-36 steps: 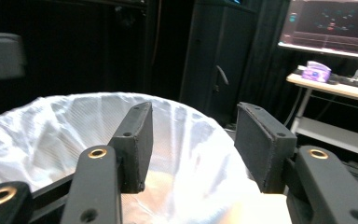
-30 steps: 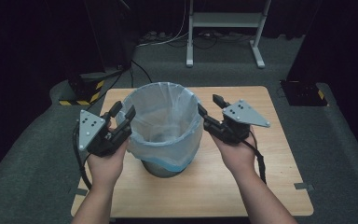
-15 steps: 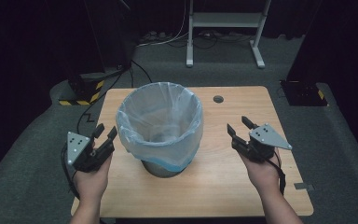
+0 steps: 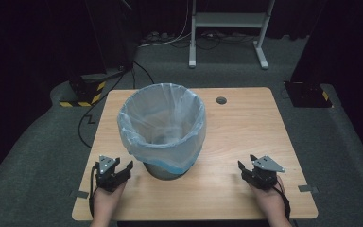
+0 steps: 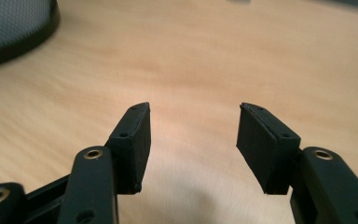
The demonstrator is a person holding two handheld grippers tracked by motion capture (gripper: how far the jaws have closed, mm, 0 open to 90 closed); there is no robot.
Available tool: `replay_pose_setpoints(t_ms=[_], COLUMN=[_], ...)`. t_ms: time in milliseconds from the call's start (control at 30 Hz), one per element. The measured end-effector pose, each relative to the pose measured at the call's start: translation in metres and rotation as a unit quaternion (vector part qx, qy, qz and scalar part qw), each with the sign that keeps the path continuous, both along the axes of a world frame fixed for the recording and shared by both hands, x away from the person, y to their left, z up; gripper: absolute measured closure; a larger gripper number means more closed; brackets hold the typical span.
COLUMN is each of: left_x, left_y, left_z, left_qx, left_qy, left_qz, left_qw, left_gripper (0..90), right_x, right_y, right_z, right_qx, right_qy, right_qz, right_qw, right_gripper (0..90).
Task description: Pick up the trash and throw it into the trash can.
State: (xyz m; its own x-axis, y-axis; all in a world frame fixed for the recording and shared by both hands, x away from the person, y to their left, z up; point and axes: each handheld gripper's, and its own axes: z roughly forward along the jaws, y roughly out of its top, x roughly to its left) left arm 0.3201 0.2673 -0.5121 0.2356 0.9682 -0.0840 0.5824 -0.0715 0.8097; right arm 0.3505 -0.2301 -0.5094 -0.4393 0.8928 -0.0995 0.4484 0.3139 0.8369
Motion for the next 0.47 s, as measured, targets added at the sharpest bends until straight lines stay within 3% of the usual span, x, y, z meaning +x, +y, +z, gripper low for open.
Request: replay_pose_setpoints(t_ms=[33,67,100,133,200,233,300,467], left_x=[0.0,-0.001,-0.002,-0.002,-0.004,-0.004,-0.003,-0.003], left_y=[-0.002,-0.004,-0.007,-0.01,-0.016,-0.017,-0.017,-0.017], left_z=[-0.004,-0.007,-0.012,-0.014,-0.015,-0.015,-0.016,-0.016], left_qx=[0.006,0.013,0.026,0.033,0.058,0.061,0.055,0.054], left_qy=[0.018,0.023,0.037,0.047,0.039,0.037,0.036,0.036], left_qz=[-0.015,-0.019,-0.031,-0.035,-0.042,-0.045,-0.049,-0.05], left_qw=[0.9997,0.9995,0.9985,0.9978,0.9967,0.9964,0.9967,0.9966], left_gripper=[36.5,34.3,32.4,32.4,30.4,30.4,30.5,30.4], right_x=[0.0,0.0,0.002,0.002,0.001,0.001,0.007,0.004], right_y=[-0.001,-0.003,-0.005,-0.005,-0.008,-0.008,-0.007,-0.003], right_z=[-0.003,-0.008,-0.011,-0.011,-0.012,-0.012,-0.014,-0.014], right_qx=[0.002,0.003,0.005,0.005,0.014,0.014,0.008,-0.004], right_qy=[0.008,0.023,0.051,0.051,0.066,0.066,0.104,0.101], right_qz=[0.0,-0.002,-0.007,-0.007,-0.011,-0.011,-0.006,-0.015], right_qw=[1.0,0.9997,0.9987,0.9987,0.9977,0.9977,0.9945,0.9947], right_gripper=[43.3,42.3,39.7,39.7,36.7,36.7,31.3,30.6])
